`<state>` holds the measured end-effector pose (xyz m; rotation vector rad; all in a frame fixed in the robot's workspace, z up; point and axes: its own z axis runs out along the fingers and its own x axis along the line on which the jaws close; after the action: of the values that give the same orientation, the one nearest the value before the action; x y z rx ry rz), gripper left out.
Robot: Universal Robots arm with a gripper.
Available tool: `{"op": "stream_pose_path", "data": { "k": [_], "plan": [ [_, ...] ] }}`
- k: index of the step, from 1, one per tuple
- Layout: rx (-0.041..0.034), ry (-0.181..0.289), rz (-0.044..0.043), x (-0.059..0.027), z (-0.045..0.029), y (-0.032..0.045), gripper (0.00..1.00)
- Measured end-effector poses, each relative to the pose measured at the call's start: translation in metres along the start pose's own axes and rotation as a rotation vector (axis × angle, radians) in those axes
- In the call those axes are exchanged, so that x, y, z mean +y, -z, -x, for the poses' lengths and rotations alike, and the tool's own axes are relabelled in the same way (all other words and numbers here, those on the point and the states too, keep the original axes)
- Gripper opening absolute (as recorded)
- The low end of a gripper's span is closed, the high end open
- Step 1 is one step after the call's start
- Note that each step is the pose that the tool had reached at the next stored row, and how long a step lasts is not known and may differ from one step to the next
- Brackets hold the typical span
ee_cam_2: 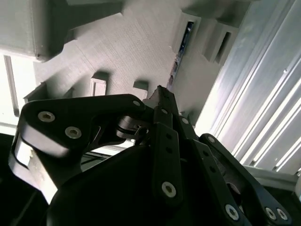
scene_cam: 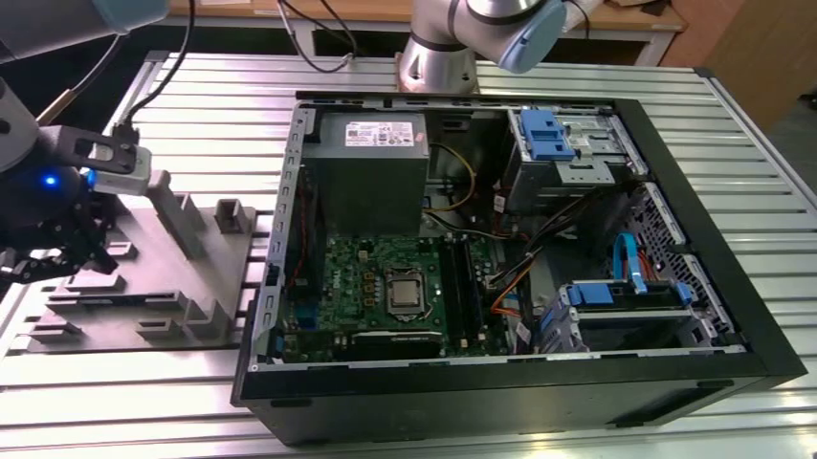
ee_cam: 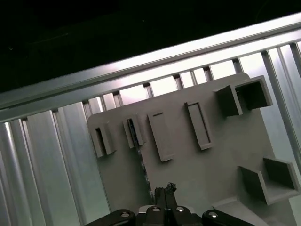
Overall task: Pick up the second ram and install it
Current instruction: 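Pick up the second ram and move it above second insertion slot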
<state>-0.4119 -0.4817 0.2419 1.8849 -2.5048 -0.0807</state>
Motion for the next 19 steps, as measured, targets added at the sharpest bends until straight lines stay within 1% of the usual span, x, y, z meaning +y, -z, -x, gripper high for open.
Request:
{"op": "stream_pose_path", "data": {
  "k": [13, 17, 18, 19],
  "plan": [
    [0.0105, 0.237, 0.0062, -0.0003, -0.0002, -0.0081, 0.1],
    [0.0138, 0.308, 0.0082, -0.0004, -0.0002, -0.0095, 0.1],
    [0.0145, 0.322, 0.0087, -0.0004, -0.0003, -0.0096, 0.1],
    [0.0146, 0.325, 0.0087, -0.0004, -0.0003, -0.0096, 0.1]
  ]
}}
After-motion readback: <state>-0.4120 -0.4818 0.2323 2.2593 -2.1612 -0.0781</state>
